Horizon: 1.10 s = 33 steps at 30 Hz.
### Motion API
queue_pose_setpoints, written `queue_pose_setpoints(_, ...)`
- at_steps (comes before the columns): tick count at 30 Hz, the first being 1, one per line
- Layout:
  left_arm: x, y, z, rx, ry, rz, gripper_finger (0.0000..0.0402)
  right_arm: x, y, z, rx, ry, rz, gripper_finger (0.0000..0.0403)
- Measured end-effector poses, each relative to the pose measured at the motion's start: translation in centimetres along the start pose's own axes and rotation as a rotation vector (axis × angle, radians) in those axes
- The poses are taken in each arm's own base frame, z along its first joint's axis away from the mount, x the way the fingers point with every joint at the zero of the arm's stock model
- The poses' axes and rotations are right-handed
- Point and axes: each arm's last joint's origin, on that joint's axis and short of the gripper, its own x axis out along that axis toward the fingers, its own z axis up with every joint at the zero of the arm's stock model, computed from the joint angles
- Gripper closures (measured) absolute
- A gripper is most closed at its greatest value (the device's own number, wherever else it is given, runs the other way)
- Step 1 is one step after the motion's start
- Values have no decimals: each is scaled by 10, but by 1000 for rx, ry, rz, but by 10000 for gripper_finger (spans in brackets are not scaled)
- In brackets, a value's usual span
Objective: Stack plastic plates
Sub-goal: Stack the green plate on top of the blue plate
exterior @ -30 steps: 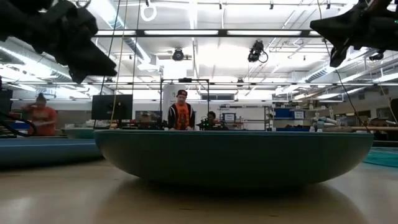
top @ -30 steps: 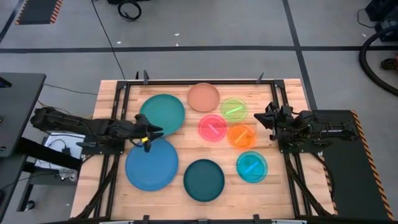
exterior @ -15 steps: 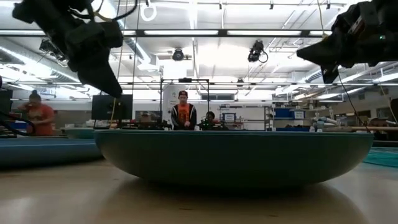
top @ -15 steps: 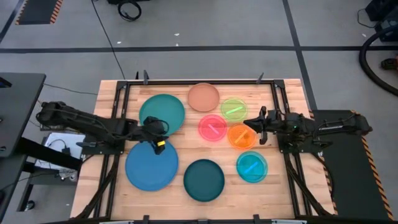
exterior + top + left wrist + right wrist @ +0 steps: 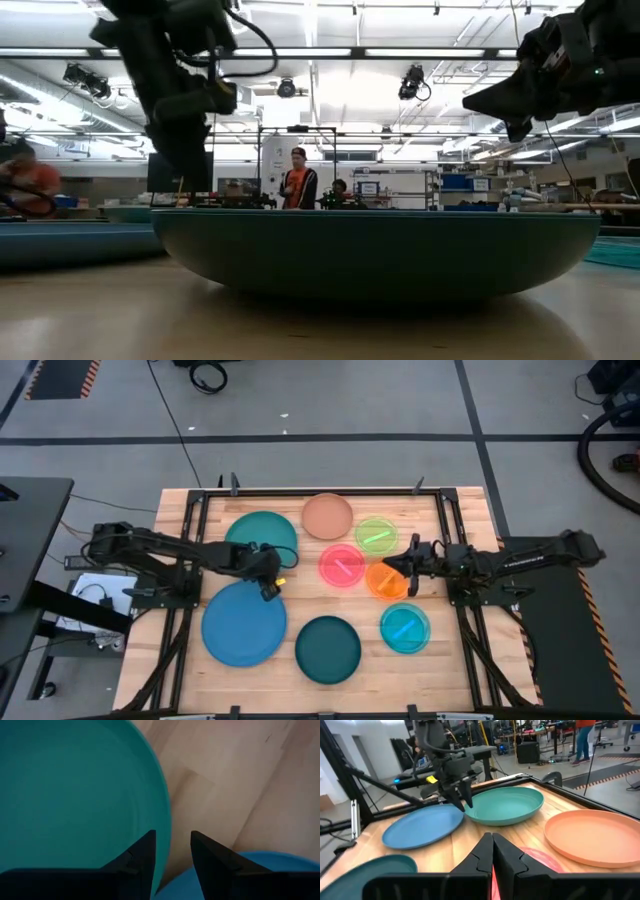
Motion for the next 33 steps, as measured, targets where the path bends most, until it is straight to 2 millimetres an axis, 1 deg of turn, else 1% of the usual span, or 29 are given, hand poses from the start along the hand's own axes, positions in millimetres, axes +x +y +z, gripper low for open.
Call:
queue_pose_setpoints(5,16,-3,14,47,99,23,272,8,3,3,-19,22,1,391)
queue_pose_setpoints(11,30,-3,26,88,223,57,272,23,10,7,-62,99,26,391)
queue_pose_setpoints(17,38,1,27,86,286,80,272,36,17,12,-112,144,38,391)
queue_pose_setpoints(22,42,3,24,118,326,92,277,43,19,11,-131,173,36,391)
queue_pose_setpoints(25,44,3,22,126,342,97,293,45,19,8,-156,189,35,391)
queue_pose_setpoints(27,45,2,23,126,338,95,311,46,19,7,-160,194,35,391)
queue_pose_setpoints(33,44,3,22,135,346,115,383,47,20,7,-178,183,38,391)
